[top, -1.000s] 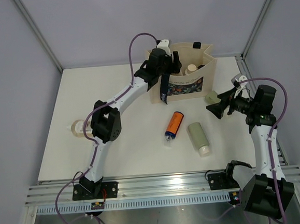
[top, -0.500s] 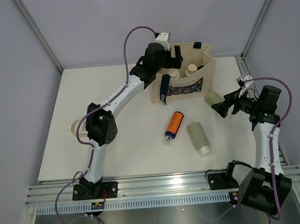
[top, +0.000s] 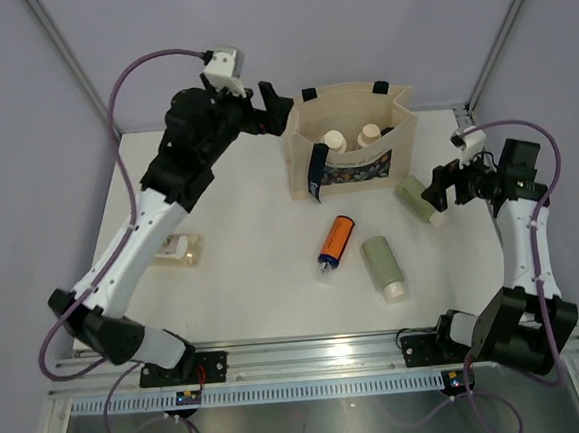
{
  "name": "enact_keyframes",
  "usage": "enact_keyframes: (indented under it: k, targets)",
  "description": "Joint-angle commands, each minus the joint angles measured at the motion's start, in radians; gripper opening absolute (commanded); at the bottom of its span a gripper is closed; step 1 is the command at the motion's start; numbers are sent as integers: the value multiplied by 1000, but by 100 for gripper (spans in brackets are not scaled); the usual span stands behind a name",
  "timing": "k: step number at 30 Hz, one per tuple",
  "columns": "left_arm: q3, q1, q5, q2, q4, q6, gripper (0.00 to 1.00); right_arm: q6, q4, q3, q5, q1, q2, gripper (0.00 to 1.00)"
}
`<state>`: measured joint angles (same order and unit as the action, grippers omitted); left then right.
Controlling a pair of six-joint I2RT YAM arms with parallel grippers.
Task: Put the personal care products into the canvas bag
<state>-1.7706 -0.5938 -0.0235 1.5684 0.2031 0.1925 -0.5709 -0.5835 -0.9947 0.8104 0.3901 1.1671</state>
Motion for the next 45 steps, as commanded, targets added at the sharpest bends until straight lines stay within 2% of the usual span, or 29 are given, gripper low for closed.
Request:
enact_keyframes:
  k: [1,2,5,8,9,12,18,26,39,43,45]
  targets:
    - [266,40,-44,-210,35,-56,99,-104,-137,-140,-292,-77,90,99]
    - [339,52,-41,-322,32,-67,99,-112,-156,-159,-339,-97,138,100]
    - [616,65,-35,-529,35,-82,99,-95,-153,-205,-451,-149,221,100]
    - [832,69,-26,-661,70,-103,99,-93,-156,-240,-522,-192,308,99]
    - [873,69,-10,-735,94,-108,99,-92,-159,-249,-525,-200,330,99]
    - [987,69,14,-821,125,-119,99,-90,-153,-277,-540,-229,407,100]
    - [1062,69,52,-910,144,-153,99,-96,-138,-317,-602,-298,526,99]
    - [1119,69,108,-967,137,-143,99,-92,-93,-349,-781,-313,655,100]
    - [1125,69,119,-956,140,-153,99,-141,-148,-366,-771,-316,755,100]
    - [1126,69,119,-949,139,-153,99,-152,-165,-355,-729,-316,769,93]
    - [1126,69,126,-946,140,-151,99,-147,-185,-360,-706,-316,779,82]
